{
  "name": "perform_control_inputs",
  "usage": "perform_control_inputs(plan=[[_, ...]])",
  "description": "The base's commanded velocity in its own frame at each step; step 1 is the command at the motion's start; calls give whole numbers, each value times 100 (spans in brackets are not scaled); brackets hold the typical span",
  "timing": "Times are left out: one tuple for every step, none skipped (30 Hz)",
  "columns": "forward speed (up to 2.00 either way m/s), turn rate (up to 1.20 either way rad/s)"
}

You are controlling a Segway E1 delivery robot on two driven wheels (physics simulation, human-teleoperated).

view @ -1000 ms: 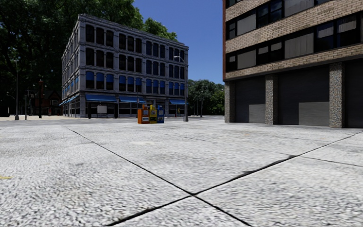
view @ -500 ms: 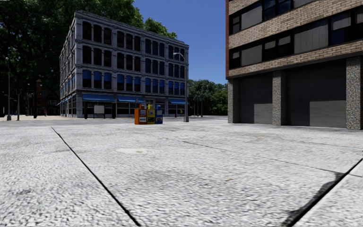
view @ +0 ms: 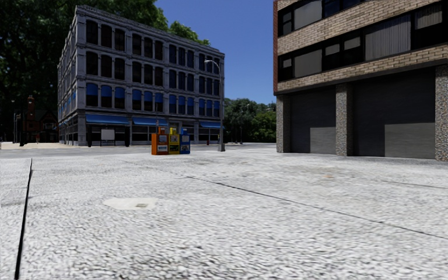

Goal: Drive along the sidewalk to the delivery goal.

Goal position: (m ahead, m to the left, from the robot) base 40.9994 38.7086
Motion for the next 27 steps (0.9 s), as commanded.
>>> perform_control_inputs(plan=[[200,-23],[200,-23],[200,-24],[200,-25],[200,-25],[200,-25],[200,-25],[200,-25],[200,-25],[200,-25],[200,-25],[200,-25],[200,-25],[200,-25],[200,-25],[200,-25],[200,-25],[200,-25],[200,-25],[200,-25],[200,-25],[200,-25],[200,-24],[200,-5],[200,0],[200,0],[200,0]])
